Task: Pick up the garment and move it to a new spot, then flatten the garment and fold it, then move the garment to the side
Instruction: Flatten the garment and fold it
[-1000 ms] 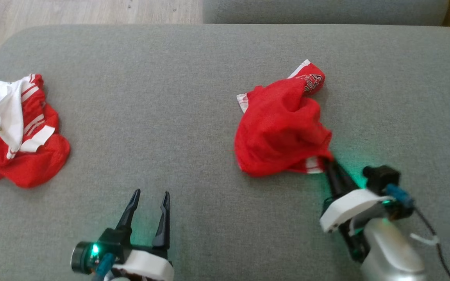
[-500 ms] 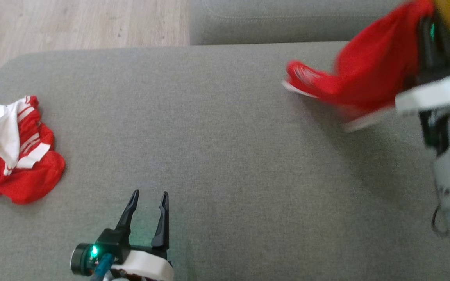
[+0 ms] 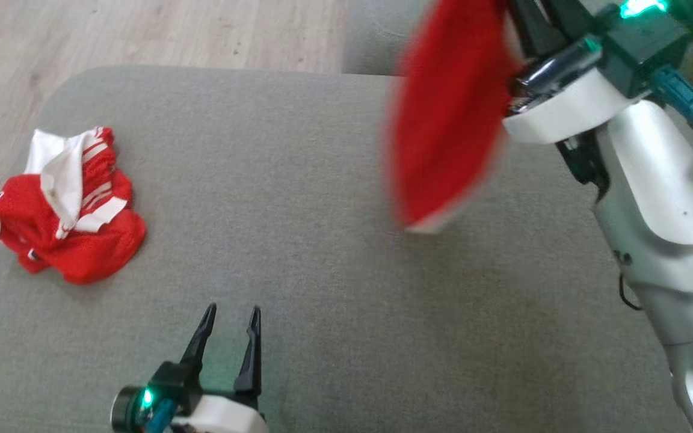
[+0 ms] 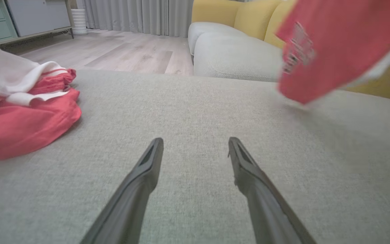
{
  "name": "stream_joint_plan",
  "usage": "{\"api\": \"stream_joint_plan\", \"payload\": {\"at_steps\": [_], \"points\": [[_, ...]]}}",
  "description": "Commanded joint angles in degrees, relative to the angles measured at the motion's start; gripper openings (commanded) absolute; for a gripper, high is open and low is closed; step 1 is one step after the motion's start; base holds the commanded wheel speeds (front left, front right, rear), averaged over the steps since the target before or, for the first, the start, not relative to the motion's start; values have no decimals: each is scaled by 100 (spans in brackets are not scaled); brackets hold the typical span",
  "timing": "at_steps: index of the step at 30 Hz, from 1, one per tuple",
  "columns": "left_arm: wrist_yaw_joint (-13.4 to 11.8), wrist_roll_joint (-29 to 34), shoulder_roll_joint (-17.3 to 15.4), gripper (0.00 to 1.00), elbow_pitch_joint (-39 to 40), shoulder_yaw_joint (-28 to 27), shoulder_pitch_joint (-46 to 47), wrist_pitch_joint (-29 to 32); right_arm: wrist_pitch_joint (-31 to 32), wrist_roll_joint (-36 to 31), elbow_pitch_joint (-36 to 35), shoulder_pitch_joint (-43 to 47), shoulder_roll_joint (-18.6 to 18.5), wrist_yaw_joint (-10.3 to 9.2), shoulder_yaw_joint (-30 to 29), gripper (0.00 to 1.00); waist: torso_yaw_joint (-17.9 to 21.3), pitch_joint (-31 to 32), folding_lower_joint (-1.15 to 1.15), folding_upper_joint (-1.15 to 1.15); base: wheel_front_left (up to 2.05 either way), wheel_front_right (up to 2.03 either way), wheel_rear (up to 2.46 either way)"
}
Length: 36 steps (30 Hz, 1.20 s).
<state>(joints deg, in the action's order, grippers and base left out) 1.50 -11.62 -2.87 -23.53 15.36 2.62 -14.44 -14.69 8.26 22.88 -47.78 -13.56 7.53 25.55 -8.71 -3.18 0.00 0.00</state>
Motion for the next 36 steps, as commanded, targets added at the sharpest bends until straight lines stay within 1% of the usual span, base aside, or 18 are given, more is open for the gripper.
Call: {"api": "stream_joint_plan", "payload": {"at_steps": [1, 5, 7, 9, 10, 11, 12, 13, 14, 16, 19, 22, 27, 29, 30, 33, 36], "points": [[-39, -12, -1, 100, 163, -153, 33, -56, -31, 43, -278, -241, 60, -4, 66, 0, -39, -24, 0, 0, 0, 0, 0], [-55, -5, -1, 100, 184, -238, -45, -56, -31, 131, -654, -53, -145, -4, 228, 0, -9, -53, 0, 0, 0, 0, 0], [-71, -24, -1, 100, 196, -251, -57, -56, -31, 170, -639, 247, -332, -4, 313, 0, 26, -72, 0, 0, 0, 0, 0], [-83, -54, -1, 100, 209, -237, -45, -56, -31, 221, -456, 653, -538, -4, 390, 0, 65, -108, 0, 0, 0, 0, 0], [-93, -82, -1, 100, 215, -214, -1, -56, -31, 259, -121, 1131, -740, -4, 403, 15, 95, -155, 0, 0, 0, 0, 0], [-96, -91, -1, 100, 220, -203, 23, -56, -31, 286, 94, 1368, -812, -4, 339, 18, 115, -182, 0, 0, 0, 0, 0], [-100, -94, -1, 100, 226, -197, 46, -56, -31, 306, 390, 1597, -876, -4, 266, 25, 136, -207, 0, 0, 0, 0, 0], [-96, -83, -1, 100, 226, -189, 65, -56, -31, 326, 773, 1800, -917, -4, 166, 79, 158, -224, 0, 0, 0, 0, 0], [-96, -70, -1, 100, 227, -191, 82, -56, -31, 365, 1014, 1928, -909, -4, 36, 100, 186, -256, 0, 0, 0, 0, 0], [-81, -33, -1, 100, 212, -200, 114, -56, -31, 329, 1393, 2111, -900, -4, -244, 100, 240, -290, 0, 0, 0, 0, 0], [-74, 17, -1, 100, 210, -279, 124, -56, -31, 201, 1529, 2253, -772, -4, -674, 100, 354, -302, 0, 0, 0, 0, 0], [-50, 60, -1, 100, 186, -340, 134, -56, -31, 89, 1393, 2392, -599, -4, -956, 100, 436, -260, 0, 0, 0, 0, 0], [-38, 99, -1, 100, 263, -380, 135, -56, -31, -57, 976, 2743, -304, -4, -1375, 100, 520, -143, 0, 0, 0, 0, 0], [-28, 101, -1, 100, 269, -369, 118, -56, -31, -183, 966, 2882, -214, -4, -1539, 100, 545, -92, 0, 0, 0, 0, 0], [-21, 100, -1, 100, 270, -362, 107, -56, -31, -224, 1055, 2948, -174, -4, -1637, 100, 559, -59, 0, 0, 0, 0, 0], [32, 96, -1, 100, 279, -306, 82, -56, -31, -361, 1674, 3050, -127, -4, -1708, 100, 584, 17, 0, 0, 0, 0, 0], [69, 90, -1, 100, 277, -242, 75, -56, -31, -447, 1927, 3071, -99, -4, -1753, 100, 639, 52, 0, 0, 0, 0, 0]]}}
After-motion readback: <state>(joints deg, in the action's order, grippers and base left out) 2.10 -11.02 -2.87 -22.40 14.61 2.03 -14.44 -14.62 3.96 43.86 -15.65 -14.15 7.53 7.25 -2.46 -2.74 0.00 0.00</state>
